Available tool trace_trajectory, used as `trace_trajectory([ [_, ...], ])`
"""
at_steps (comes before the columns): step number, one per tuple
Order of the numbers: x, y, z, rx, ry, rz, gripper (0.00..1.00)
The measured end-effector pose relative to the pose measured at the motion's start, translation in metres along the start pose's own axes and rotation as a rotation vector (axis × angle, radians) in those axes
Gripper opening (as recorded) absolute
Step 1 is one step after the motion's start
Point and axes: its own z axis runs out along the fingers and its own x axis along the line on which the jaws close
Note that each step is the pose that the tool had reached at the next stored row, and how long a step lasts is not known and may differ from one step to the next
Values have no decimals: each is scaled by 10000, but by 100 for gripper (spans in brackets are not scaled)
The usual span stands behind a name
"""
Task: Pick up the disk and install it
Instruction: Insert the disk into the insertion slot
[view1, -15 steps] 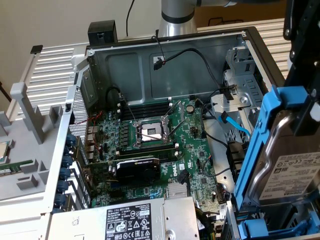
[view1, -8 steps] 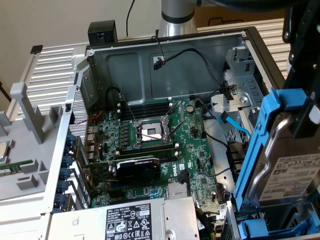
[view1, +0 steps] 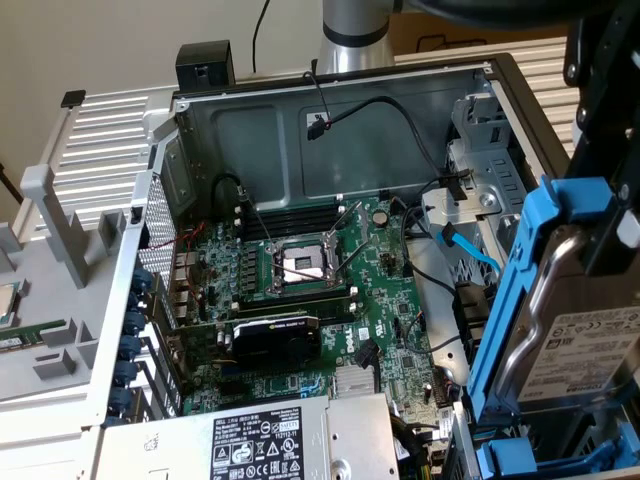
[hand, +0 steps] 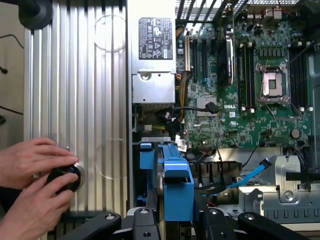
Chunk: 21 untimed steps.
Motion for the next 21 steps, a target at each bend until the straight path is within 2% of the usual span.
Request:
trace_trajectory([
  [9,-5,19,11,85,-3,-4,37],
  [21,-14,32,40,89,-3,-4,37],
])
